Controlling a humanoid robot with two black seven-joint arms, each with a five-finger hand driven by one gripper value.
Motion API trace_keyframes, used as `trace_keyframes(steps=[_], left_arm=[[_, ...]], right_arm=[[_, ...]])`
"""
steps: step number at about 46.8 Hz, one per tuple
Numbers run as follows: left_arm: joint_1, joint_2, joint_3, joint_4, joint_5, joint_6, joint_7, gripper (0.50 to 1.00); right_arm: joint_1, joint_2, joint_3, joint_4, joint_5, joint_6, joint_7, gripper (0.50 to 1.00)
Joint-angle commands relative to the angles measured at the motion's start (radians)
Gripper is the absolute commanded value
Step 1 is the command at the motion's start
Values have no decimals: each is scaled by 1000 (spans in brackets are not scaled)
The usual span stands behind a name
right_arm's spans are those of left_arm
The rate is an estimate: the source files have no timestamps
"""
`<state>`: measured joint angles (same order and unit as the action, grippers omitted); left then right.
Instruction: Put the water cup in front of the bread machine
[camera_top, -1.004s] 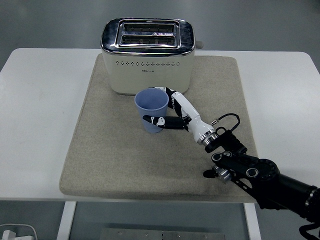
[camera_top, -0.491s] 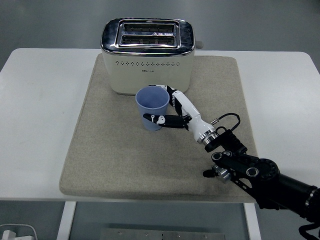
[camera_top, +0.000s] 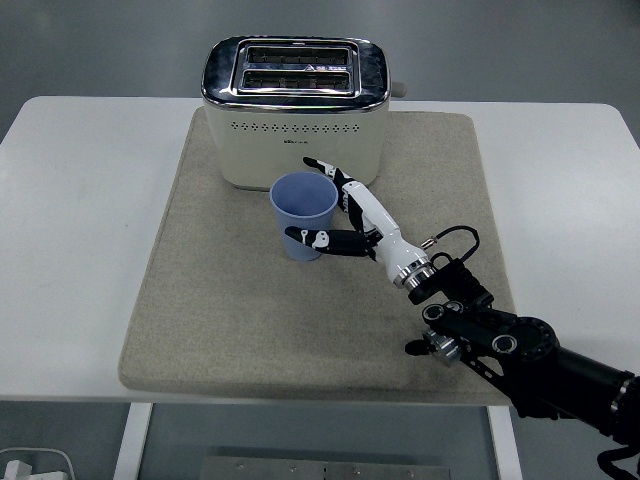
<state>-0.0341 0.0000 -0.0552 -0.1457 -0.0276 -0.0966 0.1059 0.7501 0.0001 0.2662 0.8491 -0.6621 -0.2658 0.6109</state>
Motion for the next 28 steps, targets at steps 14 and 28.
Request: trace_keyframes(steps=[14, 28], left_arm=[[0, 0, 0, 0, 0, 0, 0, 1000], [-1, 0, 0, 0, 0, 0, 0, 1000]], right_arm=[[0, 0, 1, 8, 2, 0, 0, 917], [0, 0, 2, 28, 2, 0, 0, 917]])
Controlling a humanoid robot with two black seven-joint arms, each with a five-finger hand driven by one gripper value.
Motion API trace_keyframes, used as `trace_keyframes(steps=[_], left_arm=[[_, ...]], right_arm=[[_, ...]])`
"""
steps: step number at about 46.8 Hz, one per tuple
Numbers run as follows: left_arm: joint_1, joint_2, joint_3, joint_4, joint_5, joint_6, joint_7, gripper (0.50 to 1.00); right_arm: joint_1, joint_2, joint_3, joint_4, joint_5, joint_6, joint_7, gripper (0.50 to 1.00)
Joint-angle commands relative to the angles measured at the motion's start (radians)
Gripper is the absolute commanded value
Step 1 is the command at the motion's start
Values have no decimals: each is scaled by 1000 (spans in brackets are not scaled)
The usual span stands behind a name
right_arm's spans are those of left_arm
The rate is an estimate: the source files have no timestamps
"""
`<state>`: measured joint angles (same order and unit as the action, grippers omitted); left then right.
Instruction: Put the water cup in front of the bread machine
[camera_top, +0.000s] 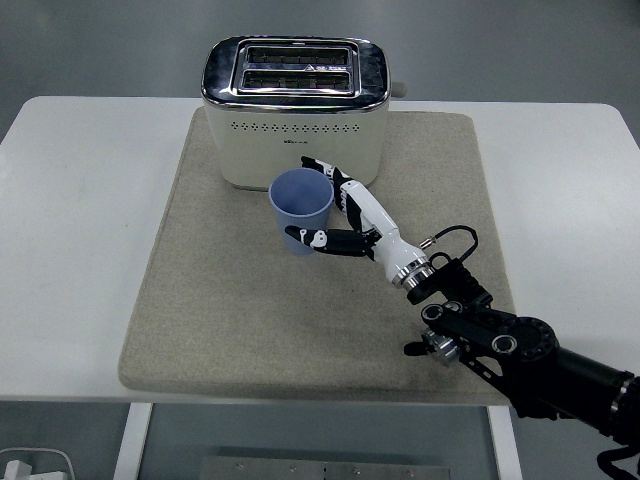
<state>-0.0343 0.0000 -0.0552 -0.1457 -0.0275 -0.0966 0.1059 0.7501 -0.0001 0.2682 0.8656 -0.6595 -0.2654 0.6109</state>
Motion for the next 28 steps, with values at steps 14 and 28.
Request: trace_keyframes(steps=[14, 28], left_arm=[[-1, 0, 0, 0, 0, 0, 0, 1000], [-1, 0, 0, 0, 0, 0, 0, 1000]], right_arm=[[-26, -75, 22, 78, 1, 5, 0, 917], [-34, -135, 22, 110, 3, 9, 0, 917]])
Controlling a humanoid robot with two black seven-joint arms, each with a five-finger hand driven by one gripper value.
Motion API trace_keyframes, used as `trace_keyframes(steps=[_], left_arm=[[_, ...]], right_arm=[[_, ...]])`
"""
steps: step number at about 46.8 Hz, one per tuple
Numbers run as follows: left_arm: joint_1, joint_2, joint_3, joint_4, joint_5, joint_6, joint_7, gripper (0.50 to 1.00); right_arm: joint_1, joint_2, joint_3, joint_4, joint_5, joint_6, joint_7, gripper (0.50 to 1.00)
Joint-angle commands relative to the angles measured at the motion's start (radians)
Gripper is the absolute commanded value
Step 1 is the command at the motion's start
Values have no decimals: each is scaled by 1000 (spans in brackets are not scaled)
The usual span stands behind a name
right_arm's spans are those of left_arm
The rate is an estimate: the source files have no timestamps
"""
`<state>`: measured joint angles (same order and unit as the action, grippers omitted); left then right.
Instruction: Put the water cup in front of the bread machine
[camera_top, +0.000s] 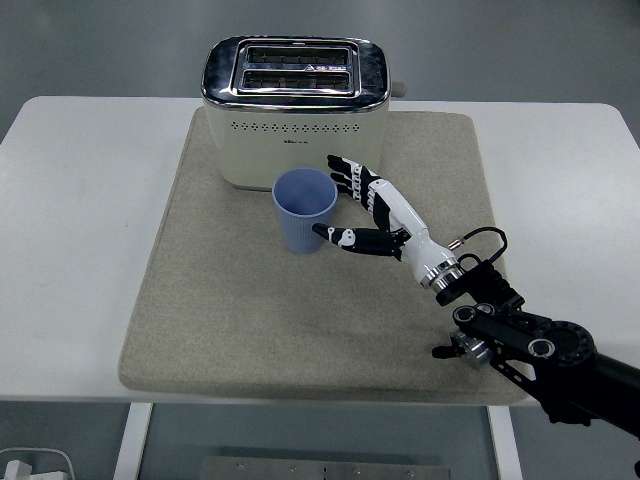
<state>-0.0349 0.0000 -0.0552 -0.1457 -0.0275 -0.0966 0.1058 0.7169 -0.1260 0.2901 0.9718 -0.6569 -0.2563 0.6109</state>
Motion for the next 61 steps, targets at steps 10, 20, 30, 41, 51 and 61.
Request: trace_keyframes(steps=[10, 20, 30, 41, 51, 61], left_arm=[[1, 0, 0, 0, 0, 0, 0, 1000], [1, 0, 0, 0, 0, 0, 0, 1000], [0, 0, 0, 0, 0, 0, 0, 1000], [1, 0, 0, 0, 0, 0, 0, 1000], [0, 0, 0, 0, 0, 0, 0, 1000], [0, 0, 0, 0, 0, 0, 0, 1000]], right_arm=[[-2, -52, 0, 24, 0, 2, 0, 917], [-7, -138, 12, 70, 0, 2, 0, 919], [-17, -224, 43, 102, 2, 9, 0, 919], [-20, -256, 78, 102, 2, 38, 0, 917], [-14, -274, 103, 100, 72, 46, 0, 919], [13, -297, 144, 90, 227, 86, -129, 919]])
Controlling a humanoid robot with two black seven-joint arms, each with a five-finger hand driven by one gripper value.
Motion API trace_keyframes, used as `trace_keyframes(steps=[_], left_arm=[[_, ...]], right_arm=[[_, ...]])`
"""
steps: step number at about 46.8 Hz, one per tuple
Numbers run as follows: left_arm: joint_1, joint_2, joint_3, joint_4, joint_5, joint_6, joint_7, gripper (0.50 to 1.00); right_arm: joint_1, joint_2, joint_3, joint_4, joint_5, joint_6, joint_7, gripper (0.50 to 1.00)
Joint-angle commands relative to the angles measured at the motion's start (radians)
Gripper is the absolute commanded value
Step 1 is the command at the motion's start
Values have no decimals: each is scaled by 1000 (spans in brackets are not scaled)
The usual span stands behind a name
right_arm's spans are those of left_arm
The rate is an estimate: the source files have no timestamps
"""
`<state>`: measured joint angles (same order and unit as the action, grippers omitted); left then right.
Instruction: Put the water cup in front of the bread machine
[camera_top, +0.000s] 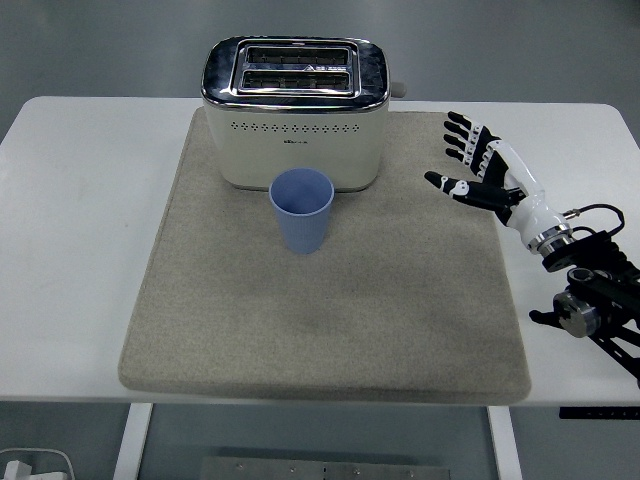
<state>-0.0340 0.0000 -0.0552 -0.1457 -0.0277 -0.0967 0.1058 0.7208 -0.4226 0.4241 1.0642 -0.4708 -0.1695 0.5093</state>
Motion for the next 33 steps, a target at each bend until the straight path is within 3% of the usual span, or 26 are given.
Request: trace_keyframes(steps=[1, 10, 16, 26, 29, 33], left_arm=[[0, 0, 0, 0, 0, 0, 0, 1000], [0, 0, 0, 0, 0, 0, 0, 1000], [0, 0, 0, 0, 0, 0, 0, 1000], [-1, 0, 0, 0, 0, 0, 0, 1000], [0, 0, 0, 0, 0, 0, 0, 1000], [0, 0, 0, 0, 0, 0, 0, 1000]], right_arm=[[12, -1, 12, -4, 55, -2, -28, 919], [49, 15, 19, -36, 123, -12, -43, 919], [63, 15, 24, -43, 187, 4, -120, 919], [111, 21, 24, -73, 208, 16, -149, 919], [127, 22, 24, -84, 219, 38, -188, 919], [141, 21, 25, -89, 251, 73, -285, 919]])
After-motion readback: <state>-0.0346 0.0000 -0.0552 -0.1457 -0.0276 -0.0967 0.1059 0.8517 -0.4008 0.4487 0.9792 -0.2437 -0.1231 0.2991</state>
